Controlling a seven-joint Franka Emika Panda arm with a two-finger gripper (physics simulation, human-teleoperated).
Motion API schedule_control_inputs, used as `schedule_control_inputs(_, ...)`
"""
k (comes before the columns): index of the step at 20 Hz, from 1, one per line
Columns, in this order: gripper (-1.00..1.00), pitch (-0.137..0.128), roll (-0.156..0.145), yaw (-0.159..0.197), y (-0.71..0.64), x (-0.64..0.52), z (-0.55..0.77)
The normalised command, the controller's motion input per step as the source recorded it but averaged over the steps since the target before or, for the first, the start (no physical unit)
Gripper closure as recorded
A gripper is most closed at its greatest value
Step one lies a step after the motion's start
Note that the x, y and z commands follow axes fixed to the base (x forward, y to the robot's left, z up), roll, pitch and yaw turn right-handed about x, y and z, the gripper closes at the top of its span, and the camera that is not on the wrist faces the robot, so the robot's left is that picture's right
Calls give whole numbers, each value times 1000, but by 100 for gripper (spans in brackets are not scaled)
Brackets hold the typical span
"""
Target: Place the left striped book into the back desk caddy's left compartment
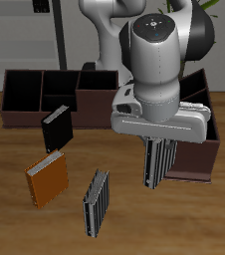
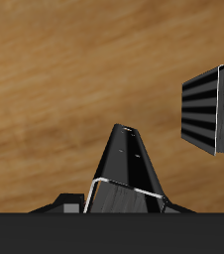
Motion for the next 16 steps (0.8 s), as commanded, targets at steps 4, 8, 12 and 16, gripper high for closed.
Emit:
schedule_control_inputs(4,100,-89,-5,47,-835,-560,820)
schedule_control_inputs(8,100,-31,1,67,-429,-368,295)
schedule_control_inputs(12,100,-20,-1,49,-452,-503,167)
schedule_control_inputs(16,100,-62,13,69,-358,-495,277)
